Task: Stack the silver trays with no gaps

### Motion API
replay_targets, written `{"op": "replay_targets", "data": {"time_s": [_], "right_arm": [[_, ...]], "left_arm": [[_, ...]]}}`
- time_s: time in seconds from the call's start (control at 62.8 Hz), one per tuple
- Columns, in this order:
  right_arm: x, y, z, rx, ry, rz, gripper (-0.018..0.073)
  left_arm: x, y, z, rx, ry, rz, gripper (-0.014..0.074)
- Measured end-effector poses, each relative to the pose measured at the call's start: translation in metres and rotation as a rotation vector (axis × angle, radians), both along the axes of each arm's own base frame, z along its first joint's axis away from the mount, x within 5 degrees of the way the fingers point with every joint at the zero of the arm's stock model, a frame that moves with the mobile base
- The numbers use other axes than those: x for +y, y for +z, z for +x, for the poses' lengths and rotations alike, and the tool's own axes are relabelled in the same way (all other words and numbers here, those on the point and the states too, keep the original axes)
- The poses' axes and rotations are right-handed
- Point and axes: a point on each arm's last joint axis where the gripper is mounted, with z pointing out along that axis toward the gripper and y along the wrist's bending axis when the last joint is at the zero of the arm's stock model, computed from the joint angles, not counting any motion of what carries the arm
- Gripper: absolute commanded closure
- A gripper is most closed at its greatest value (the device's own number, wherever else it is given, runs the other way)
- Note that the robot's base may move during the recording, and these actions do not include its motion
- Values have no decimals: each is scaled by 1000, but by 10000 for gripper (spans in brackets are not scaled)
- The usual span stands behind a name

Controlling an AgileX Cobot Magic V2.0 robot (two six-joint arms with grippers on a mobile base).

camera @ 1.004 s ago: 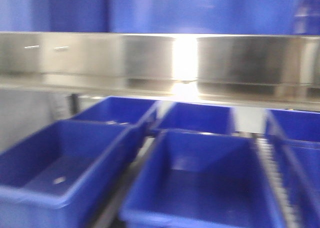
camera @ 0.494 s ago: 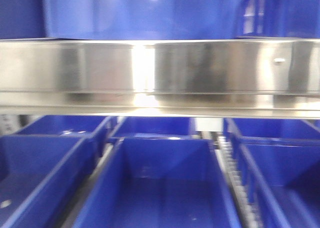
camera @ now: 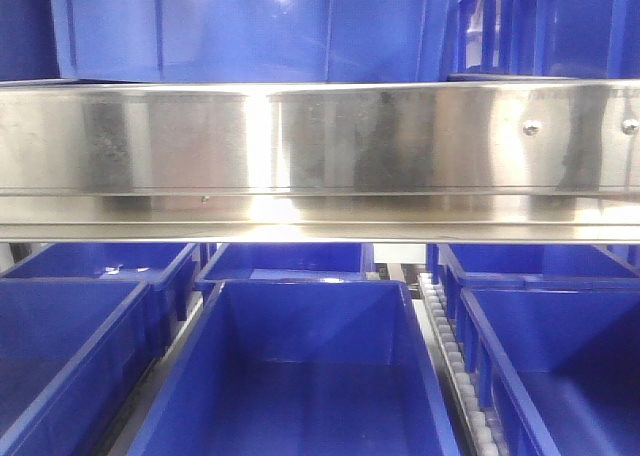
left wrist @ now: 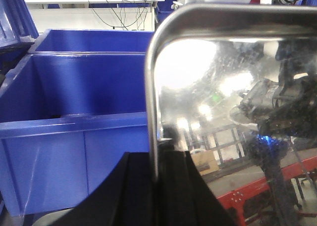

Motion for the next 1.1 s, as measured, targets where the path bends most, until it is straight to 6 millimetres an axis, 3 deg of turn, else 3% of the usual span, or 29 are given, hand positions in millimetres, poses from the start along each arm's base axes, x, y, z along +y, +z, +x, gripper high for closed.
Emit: {"op": "replay_targets", "data": {"time_s": [1.099], "right_arm": [[0,0,0,0,0,0,639]], "left_arm": [[0,0,0,0,0,0,610]]}}
